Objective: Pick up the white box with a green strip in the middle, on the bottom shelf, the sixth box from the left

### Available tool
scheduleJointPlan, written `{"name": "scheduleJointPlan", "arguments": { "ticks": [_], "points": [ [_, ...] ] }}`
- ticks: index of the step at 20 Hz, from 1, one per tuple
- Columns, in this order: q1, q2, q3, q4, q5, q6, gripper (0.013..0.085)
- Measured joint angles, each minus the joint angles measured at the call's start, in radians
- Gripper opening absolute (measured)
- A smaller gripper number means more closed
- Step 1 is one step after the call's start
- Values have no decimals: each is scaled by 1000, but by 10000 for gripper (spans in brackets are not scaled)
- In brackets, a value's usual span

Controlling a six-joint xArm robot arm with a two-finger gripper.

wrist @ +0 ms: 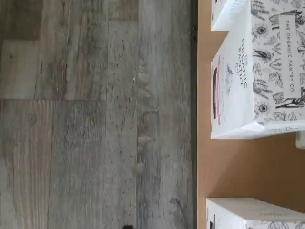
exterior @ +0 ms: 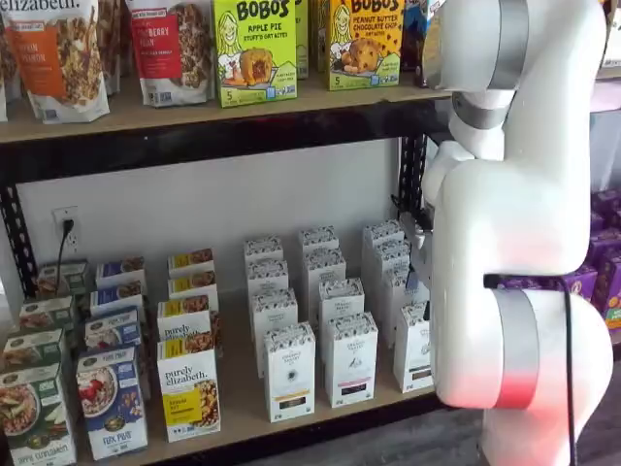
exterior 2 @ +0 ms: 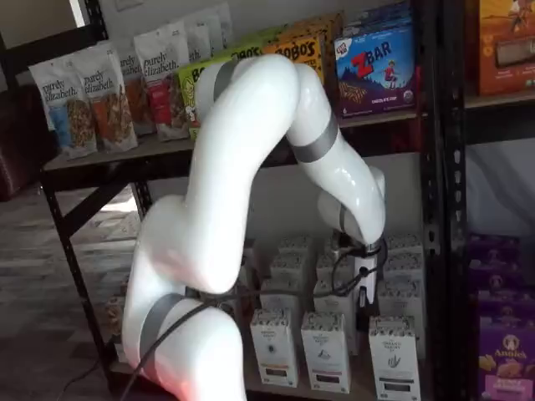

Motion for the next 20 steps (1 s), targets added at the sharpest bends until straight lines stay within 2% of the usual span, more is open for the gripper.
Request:
{"name": "scheduleJointPlan", "arguments": {
  "ticks": [3, 12, 20],
  "points": [
    [4, 5, -21, -27, 9, 28, 850],
    [6, 41, -83, -35, 21, 41, 850],
    [5, 148, -178, -84, -15, 78, 850]
  ]
}}
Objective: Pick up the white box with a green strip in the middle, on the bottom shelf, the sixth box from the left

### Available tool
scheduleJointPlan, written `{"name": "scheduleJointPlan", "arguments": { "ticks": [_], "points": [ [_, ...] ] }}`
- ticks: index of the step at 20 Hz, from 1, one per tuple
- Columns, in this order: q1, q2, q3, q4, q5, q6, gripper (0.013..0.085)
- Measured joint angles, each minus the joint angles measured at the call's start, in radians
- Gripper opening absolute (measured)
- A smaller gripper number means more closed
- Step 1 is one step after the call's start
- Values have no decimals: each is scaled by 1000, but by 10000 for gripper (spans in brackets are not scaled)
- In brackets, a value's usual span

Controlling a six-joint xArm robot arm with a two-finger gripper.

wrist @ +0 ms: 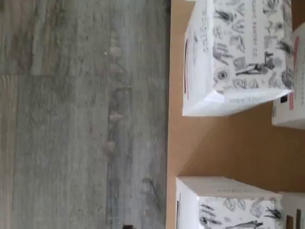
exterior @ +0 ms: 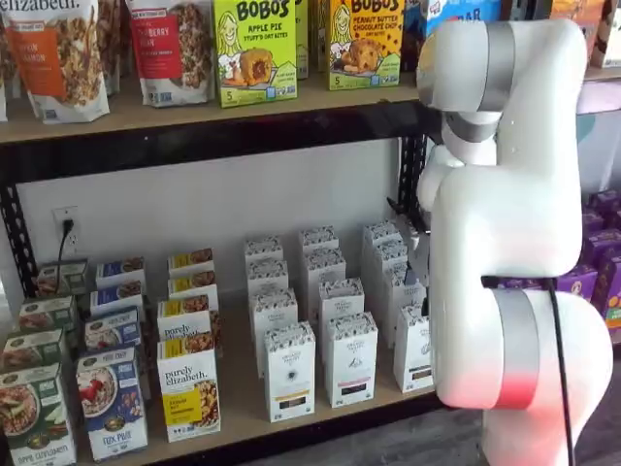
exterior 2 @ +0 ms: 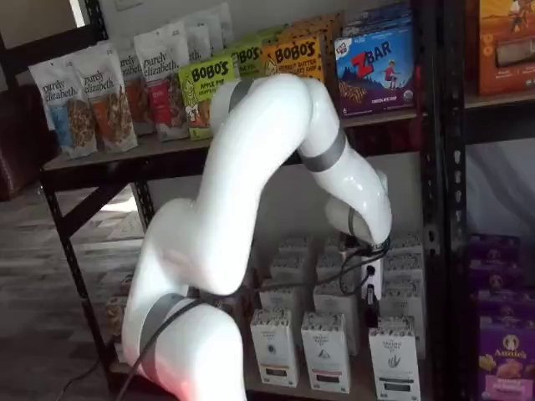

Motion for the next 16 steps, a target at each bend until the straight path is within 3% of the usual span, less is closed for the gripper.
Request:
{"name": "scheduleJointPlan", "arguments": {
  "ticks": [10, 16],
  "points": [
    [6, 134, -145, -88, 22, 81, 850],
    [7, 189, -197, -100, 11, 92, 850]
  ]
}}
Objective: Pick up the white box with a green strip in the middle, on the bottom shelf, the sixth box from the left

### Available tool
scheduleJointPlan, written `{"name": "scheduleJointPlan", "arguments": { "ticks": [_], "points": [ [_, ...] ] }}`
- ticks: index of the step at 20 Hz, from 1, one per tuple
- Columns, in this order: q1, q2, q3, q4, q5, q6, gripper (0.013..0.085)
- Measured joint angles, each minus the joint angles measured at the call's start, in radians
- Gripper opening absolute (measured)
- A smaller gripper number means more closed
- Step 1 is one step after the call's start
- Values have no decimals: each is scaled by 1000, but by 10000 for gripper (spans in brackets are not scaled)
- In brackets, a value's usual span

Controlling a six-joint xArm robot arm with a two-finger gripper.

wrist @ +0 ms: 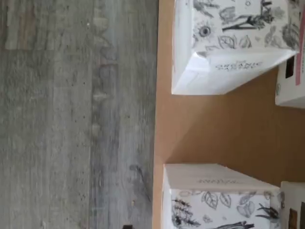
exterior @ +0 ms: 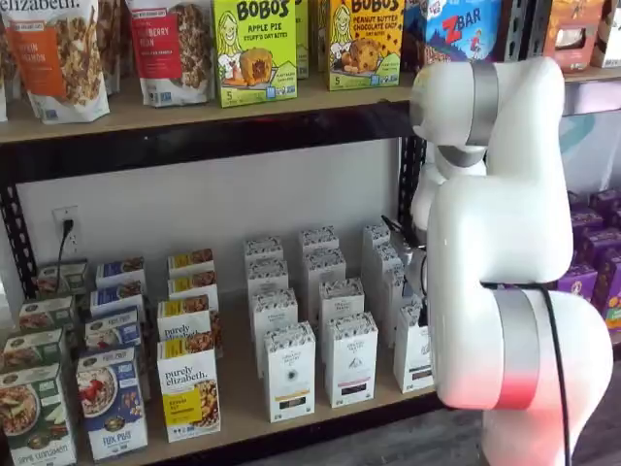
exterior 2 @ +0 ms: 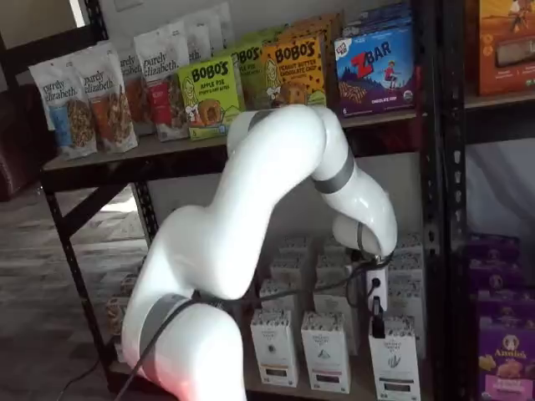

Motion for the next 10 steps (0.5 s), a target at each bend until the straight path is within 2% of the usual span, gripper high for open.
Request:
{"name": "scheduleJointPlan", "arguments": {
  "ticks": [6, 10],
  "points": [
    [1, 62, -58, -28, -14, 24, 850],
    [4, 102, -93, -71, -18, 64, 850]
  ]
}}
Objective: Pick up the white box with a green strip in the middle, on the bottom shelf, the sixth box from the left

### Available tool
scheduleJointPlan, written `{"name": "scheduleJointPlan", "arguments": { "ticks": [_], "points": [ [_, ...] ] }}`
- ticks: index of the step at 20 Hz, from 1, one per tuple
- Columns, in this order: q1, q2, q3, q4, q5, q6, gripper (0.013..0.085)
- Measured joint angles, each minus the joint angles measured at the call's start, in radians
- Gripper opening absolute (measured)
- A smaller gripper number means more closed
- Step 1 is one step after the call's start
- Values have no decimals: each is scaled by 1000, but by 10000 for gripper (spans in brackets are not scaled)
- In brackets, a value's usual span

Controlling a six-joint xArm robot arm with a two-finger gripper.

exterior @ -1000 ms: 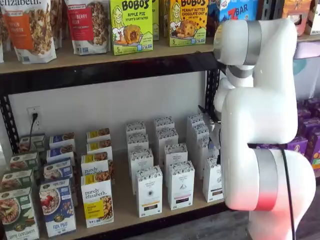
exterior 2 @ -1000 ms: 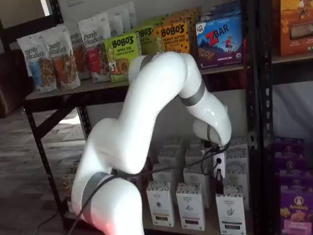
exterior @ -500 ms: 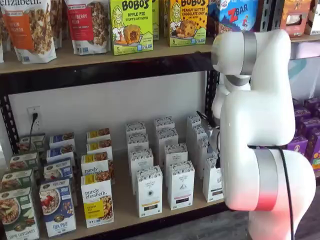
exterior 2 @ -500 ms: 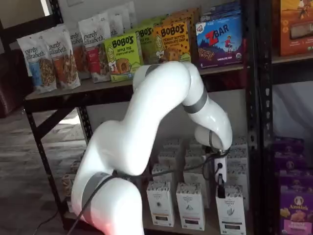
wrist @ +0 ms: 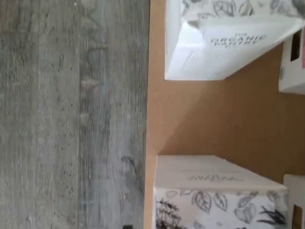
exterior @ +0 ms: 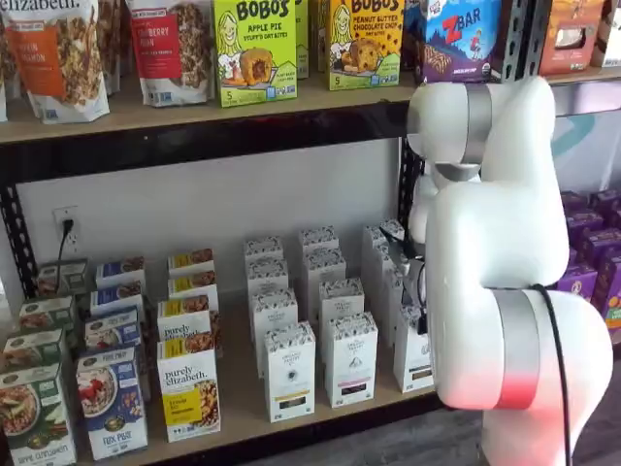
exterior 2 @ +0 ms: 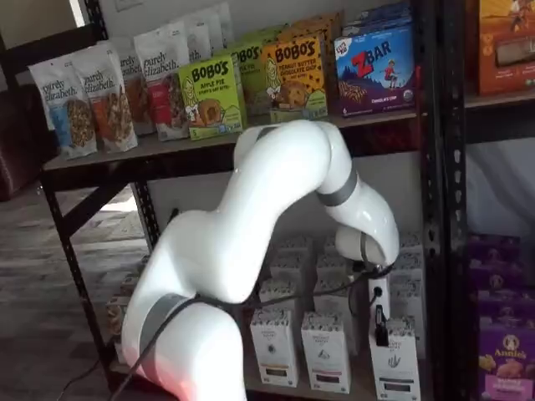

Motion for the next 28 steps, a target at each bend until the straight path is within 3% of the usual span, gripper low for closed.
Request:
{"name": "scheduleJointPlan", "arguments": {
  "ticks": [8, 15, 17, 23, 28],
  "points": [
    [10, 48, -33, -54, 3, 57, 850],
    [6, 55, -37, -61, 4, 59, 850],
    [5, 55, -34, -59, 2, 57, 770],
    [4, 49, -20, -54, -12, 50, 650],
    [2, 42, -9, -70, -17, 63, 650]
  ]
}}
